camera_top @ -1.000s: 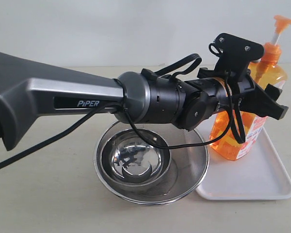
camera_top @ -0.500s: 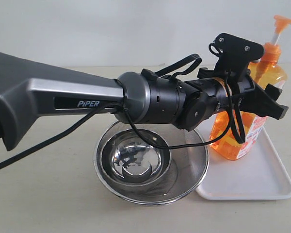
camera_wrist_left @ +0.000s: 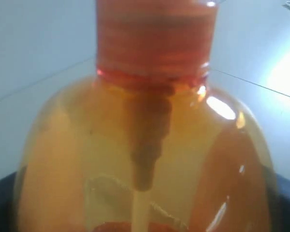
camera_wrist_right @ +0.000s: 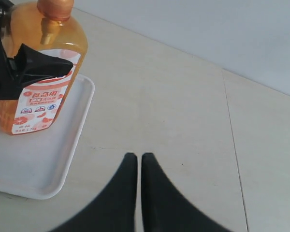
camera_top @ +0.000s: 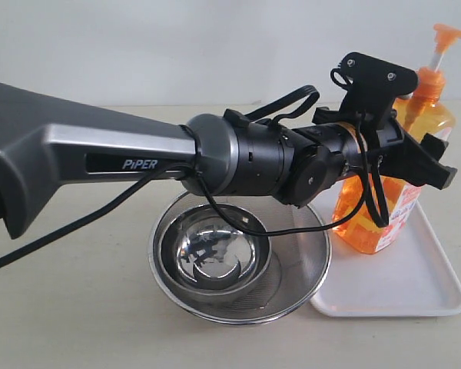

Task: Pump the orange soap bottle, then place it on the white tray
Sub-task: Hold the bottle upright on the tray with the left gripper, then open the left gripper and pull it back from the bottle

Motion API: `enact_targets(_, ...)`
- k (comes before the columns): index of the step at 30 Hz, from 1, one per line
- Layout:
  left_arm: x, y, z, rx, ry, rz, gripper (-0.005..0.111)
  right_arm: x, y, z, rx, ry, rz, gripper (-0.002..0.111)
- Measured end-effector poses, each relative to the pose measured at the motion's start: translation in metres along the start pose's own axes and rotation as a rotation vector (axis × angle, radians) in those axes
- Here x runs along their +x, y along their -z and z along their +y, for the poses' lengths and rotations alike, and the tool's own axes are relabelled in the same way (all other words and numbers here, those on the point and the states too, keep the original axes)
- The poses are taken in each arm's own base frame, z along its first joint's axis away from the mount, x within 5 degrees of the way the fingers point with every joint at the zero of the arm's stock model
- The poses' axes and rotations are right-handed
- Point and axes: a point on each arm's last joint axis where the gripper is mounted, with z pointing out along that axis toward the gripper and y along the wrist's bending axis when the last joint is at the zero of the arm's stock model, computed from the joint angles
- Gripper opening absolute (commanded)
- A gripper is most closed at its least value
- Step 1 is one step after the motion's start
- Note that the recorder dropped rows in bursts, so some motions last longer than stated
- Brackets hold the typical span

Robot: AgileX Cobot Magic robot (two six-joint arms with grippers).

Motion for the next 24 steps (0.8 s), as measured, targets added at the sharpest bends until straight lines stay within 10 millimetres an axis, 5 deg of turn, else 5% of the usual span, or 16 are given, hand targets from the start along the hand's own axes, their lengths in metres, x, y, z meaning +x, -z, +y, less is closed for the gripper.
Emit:
enact_targets(5,-0.011,0.002,0.000,0.000,0.000,-0.064,0.097,0.000,0.000,0.000,0.000,0.000,-0.001,0.000)
enact_targets(24,-0.022,0.018,0.012,-0.014,-0.022,0.114,0.097,0.003,0.004,-0.004,-0.009,-0.023,-0.026,0.000)
